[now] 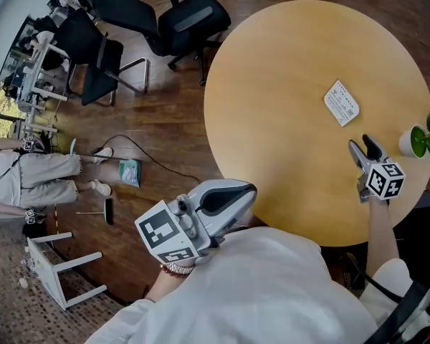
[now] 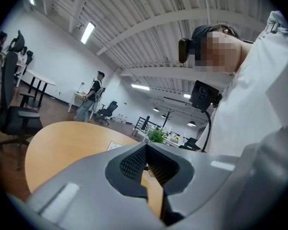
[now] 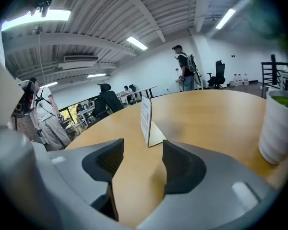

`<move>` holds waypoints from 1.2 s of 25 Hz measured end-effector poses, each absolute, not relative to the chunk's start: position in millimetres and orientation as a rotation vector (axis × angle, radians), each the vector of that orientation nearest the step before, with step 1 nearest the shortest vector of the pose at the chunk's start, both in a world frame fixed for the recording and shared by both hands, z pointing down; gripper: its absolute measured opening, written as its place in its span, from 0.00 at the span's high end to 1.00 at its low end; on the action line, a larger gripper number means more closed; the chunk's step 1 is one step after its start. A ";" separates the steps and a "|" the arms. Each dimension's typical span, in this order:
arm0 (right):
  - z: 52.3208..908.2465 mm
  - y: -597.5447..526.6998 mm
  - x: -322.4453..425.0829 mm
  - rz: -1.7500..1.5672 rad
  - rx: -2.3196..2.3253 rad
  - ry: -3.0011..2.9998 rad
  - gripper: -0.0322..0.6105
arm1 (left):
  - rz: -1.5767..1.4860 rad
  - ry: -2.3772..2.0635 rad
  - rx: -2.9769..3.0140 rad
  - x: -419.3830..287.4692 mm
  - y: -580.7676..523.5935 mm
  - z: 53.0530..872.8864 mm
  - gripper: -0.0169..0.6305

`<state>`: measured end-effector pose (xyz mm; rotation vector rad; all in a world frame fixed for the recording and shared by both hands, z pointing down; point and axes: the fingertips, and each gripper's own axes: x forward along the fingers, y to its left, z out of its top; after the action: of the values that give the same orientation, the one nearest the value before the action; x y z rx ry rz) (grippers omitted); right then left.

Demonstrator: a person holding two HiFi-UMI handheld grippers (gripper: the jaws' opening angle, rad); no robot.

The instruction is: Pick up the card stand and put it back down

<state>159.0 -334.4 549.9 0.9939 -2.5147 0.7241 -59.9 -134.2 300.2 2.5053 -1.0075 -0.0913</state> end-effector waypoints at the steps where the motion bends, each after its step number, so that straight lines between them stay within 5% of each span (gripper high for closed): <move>1: 533.7 -319.9 164.3 0.725 1.021 -2.537 0.57 | -0.099 -0.994 2.522 -59.2 -130.5 295.8 0.99; 14: 263.5 -150.5 128.2 0.222 1.111 -2.983 0.57 | -0.162 -0.729 2.661 -25.2 -54.8 284.0 0.99; 30: 257.8 16.7 92.9 0.162 1.188 -2.859 0.63 | -0.178 -0.440 2.615 -15.0 51.0 334.5 0.99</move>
<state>92.9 16.7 257.8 1.1877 -2.8586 0.1618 -15.0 51.0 334.5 2.6154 -0.4402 -0.1783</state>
